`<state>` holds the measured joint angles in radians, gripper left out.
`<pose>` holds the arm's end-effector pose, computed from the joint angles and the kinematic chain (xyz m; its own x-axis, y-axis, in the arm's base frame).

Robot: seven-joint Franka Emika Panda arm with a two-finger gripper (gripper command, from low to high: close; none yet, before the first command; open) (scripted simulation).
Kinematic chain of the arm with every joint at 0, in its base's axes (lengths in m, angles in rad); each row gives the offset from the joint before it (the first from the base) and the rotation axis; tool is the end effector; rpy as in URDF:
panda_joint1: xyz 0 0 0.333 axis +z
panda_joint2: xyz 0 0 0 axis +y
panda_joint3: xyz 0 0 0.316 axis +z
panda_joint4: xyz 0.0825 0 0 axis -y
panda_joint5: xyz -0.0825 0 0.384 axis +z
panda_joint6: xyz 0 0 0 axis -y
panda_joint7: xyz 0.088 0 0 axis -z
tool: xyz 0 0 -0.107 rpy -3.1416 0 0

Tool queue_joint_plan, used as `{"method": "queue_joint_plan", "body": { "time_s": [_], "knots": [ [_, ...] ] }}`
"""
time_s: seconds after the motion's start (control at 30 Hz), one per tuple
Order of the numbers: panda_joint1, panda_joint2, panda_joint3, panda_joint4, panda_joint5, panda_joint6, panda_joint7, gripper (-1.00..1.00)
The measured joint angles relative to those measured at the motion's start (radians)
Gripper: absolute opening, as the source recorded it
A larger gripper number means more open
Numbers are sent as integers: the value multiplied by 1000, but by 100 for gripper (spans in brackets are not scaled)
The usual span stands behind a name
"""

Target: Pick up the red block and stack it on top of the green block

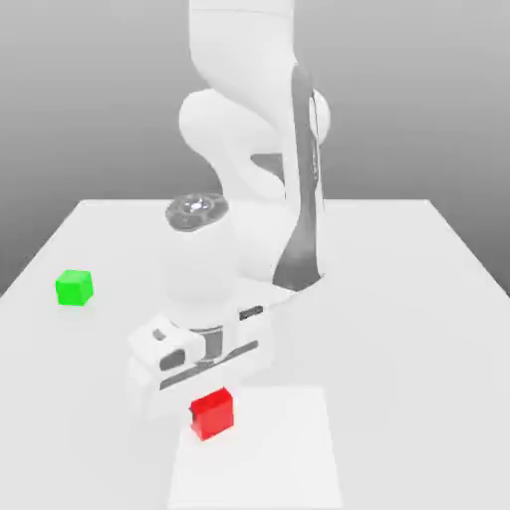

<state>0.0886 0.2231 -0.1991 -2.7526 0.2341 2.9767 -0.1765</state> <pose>0.3775 -0.0641 0.1531 0.9872 -0.1591 0.0100 -0.1592 -0.9872 0.0052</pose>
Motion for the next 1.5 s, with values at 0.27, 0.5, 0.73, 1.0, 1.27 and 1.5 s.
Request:
{"method": "queue_joint_plan", "body": {
  "time_s": [0.27, 0.5, 0.73, 1.0, 1.27, 1.5],
  "knots": [
    [54, -120, -96, 3, -174, -93, 122, -100],
    [52, -193, -113, -6, -242, -153, 172, -100],
    [44, -228, -109, -31, -250, -183, 182, -100],
    [80, -240, -266, -69, -316, -219, 442, -100],
    [-283, -311, -417, -112, -464, -267, 896, -100],
    [-563, -421, -465, -157, -585, -298, 1294, -100]
  ]
}}
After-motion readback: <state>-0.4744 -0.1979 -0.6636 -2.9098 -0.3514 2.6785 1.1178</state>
